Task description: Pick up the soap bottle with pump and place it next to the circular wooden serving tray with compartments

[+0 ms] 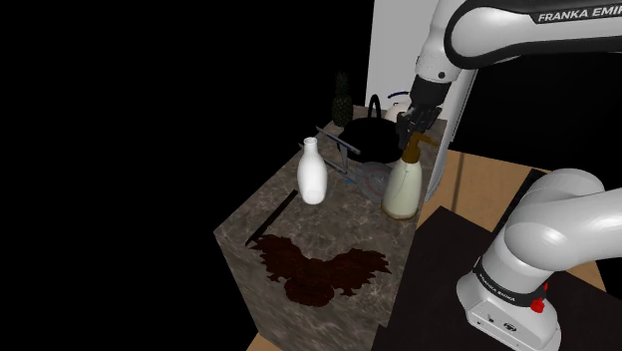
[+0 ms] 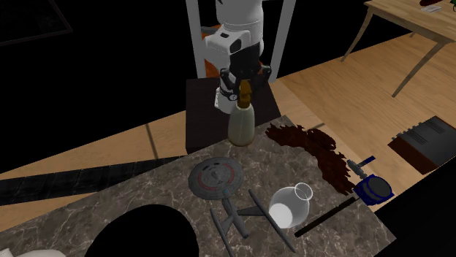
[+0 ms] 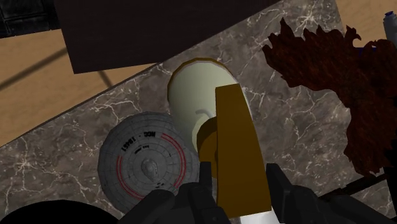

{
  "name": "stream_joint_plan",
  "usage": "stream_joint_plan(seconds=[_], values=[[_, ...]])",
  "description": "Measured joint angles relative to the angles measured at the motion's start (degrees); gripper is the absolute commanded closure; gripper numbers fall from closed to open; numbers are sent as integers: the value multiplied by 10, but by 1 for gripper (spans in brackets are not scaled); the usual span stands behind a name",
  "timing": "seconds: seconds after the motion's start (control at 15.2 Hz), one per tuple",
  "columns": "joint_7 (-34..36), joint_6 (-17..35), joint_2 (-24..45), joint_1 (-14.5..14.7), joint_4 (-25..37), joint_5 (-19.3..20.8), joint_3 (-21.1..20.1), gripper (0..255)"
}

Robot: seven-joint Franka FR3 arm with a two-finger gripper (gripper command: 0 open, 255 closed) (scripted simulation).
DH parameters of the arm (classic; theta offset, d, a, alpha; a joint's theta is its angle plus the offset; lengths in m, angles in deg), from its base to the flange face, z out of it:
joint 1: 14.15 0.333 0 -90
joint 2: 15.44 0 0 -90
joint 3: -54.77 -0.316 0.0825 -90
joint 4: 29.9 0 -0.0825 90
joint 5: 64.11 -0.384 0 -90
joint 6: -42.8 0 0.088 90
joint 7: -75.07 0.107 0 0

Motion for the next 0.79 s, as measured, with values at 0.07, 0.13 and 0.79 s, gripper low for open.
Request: stream_joint_plan(seconds=[0.07,0.13,0.79], values=[[1,-7,-1,0,6,0,0,255],[2,-16,-1,0,15,0,0,255],[8,-86,16,2,102,0,-2,255]])
